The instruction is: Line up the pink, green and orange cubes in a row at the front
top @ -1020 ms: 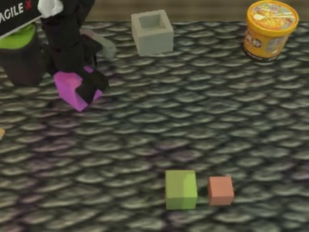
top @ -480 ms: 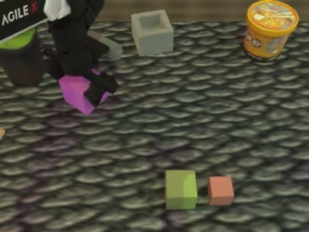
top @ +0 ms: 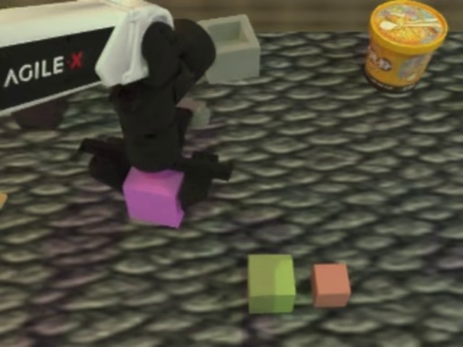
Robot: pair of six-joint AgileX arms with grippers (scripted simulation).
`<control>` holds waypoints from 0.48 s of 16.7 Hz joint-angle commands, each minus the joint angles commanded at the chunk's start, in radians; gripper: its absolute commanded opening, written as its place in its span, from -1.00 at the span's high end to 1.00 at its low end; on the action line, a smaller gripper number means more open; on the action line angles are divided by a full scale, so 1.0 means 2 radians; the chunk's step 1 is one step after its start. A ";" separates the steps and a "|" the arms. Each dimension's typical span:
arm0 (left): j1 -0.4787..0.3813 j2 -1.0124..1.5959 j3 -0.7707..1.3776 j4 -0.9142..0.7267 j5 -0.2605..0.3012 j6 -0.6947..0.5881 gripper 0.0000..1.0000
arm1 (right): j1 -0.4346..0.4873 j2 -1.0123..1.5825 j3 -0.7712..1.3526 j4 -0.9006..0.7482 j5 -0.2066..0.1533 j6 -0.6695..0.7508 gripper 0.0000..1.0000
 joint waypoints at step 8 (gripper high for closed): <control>-0.085 -0.118 -0.142 0.039 -0.002 -0.219 1.00 | 0.000 0.000 0.000 0.000 0.000 0.000 -1.00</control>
